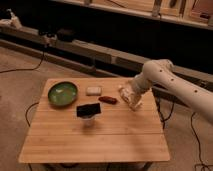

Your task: Drag the pepper across the table

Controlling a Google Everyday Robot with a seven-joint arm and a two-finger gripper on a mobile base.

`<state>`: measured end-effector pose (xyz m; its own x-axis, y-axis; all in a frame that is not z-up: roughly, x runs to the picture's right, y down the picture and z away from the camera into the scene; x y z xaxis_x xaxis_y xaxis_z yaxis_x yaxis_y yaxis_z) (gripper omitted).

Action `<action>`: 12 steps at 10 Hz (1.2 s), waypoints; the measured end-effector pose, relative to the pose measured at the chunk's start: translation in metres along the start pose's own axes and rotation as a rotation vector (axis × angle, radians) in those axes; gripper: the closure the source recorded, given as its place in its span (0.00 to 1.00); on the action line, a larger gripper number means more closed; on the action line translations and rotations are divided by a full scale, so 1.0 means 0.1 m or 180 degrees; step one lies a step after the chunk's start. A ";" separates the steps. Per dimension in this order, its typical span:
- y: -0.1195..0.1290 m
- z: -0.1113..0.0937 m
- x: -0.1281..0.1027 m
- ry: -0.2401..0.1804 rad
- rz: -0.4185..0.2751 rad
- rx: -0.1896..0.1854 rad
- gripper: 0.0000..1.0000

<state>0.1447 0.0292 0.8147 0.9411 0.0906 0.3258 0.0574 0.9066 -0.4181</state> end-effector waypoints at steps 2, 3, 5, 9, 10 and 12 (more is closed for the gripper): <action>-0.13 0.18 -0.12 -0.0061 -0.0047 -0.0041 0.23; -0.18 0.30 -0.18 -0.0067 -0.0062 -0.0062 0.23; -0.27 0.57 -0.31 -0.0057 -0.0065 -0.0090 0.23; -0.39 0.85 -0.32 -0.0001 0.0031 -0.0043 0.23; -0.39 0.84 -0.30 0.0002 0.0039 -0.0041 0.23; -0.38 0.85 -0.33 0.0013 0.0011 -0.0050 0.23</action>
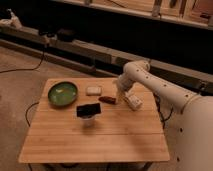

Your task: Drag the pepper across the table

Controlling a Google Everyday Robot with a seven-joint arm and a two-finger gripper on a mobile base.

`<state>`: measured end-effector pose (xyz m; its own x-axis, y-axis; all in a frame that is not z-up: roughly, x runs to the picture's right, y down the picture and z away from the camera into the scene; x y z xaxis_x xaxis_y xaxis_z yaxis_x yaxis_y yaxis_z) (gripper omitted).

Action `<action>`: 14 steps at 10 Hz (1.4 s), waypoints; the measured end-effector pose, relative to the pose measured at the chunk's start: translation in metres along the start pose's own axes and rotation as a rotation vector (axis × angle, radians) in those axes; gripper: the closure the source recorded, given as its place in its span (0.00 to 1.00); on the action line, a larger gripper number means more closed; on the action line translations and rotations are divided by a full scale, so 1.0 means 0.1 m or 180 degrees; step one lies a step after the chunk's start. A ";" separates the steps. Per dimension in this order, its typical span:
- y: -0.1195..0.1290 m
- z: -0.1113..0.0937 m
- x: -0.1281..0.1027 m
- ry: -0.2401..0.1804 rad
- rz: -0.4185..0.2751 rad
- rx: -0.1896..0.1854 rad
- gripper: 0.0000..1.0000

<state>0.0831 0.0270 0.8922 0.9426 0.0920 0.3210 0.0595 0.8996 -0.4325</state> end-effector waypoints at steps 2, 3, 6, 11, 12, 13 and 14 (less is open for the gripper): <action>0.15 0.14 0.00 0.0045 -0.0061 -0.0116 0.23; 0.19 0.24 -0.02 0.0061 -0.0073 -0.0157 0.23; 0.13 0.40 -0.01 0.0113 -0.0022 -0.0150 0.23; -0.12 0.59 -0.02 0.0202 0.0069 -0.0093 0.24; -0.12 0.63 -0.07 0.0185 0.0059 -0.0105 0.30; -0.11 0.67 -0.14 0.0154 0.0047 -0.0119 0.41; -0.09 0.70 -0.19 0.0119 0.0031 -0.0135 0.51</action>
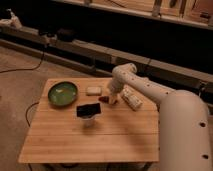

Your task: Drag the pepper across the table

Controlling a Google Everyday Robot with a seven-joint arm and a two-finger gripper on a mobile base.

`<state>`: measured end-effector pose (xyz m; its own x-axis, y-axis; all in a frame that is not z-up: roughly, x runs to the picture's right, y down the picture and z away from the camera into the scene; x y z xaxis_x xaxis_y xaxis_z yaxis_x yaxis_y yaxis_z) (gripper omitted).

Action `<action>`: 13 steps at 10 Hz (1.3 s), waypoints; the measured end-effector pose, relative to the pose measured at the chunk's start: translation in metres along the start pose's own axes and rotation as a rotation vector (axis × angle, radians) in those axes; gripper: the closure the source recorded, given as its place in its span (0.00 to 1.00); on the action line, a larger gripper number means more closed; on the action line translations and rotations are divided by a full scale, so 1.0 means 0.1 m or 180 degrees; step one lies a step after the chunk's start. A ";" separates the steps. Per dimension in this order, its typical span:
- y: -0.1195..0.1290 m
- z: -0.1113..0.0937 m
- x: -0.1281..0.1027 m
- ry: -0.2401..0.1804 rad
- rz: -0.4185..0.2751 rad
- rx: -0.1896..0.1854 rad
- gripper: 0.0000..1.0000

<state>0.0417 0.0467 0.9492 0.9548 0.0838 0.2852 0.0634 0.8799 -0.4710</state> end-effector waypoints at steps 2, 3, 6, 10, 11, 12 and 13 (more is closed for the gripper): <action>0.05 0.06 -0.07 -0.0043 -0.0049 -0.0037 0.71; 0.07 0.08 -0.09 -0.0050 -0.0066 -0.0053 0.76; 0.16 0.12 -0.11 -0.0053 -0.0097 -0.0106 0.78; 0.43 0.08 -0.19 -0.0031 -0.0276 -0.0274 0.78; 0.54 0.07 -0.21 -0.0029 -0.0349 -0.0357 0.78; 0.66 0.06 -0.22 -0.0024 -0.0430 -0.0452 0.78; 0.75 0.07 -0.22 -0.0015 -0.0490 -0.0532 0.78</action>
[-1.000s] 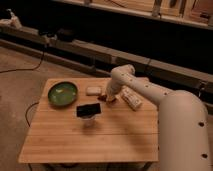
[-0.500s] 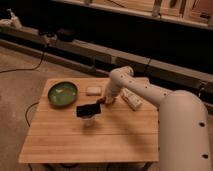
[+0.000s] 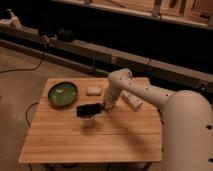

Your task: Drag the pepper across the table

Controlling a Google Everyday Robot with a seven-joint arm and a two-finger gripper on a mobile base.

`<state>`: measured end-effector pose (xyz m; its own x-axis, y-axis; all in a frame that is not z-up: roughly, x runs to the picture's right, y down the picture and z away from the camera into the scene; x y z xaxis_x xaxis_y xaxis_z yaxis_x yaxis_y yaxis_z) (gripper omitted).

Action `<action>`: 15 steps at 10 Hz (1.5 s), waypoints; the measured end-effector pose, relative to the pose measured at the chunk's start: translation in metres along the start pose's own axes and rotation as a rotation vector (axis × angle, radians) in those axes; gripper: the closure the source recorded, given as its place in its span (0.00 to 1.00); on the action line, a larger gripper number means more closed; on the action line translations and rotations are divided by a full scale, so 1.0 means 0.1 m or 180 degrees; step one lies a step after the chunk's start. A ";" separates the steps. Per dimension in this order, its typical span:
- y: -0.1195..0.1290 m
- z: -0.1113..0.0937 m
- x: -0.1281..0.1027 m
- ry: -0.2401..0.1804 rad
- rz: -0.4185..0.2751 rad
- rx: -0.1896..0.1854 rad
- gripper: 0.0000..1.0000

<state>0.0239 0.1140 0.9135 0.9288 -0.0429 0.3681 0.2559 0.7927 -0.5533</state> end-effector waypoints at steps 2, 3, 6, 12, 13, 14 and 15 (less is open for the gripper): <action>0.16 0.04 -0.02 0.0007 -0.0097 -0.0143 0.78; 0.22 0.05 -0.03 0.0004 -0.0124 -0.0190 0.78; 0.54 0.04 0.07 -0.0023 -0.0123 -0.0367 0.78; 0.96 -0.05 0.19 -0.0036 -0.0131 -0.0466 0.78; 1.03 -0.07 0.15 -0.0041 -0.0183 -0.0477 0.78; 1.07 -0.09 0.08 -0.0049 -0.0245 -0.0470 0.78; 1.10 -0.10 -0.01 -0.0062 -0.0314 -0.0467 0.78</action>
<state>0.0536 0.1953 0.8445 0.8923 -0.1031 0.4396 0.3832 0.6878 -0.6165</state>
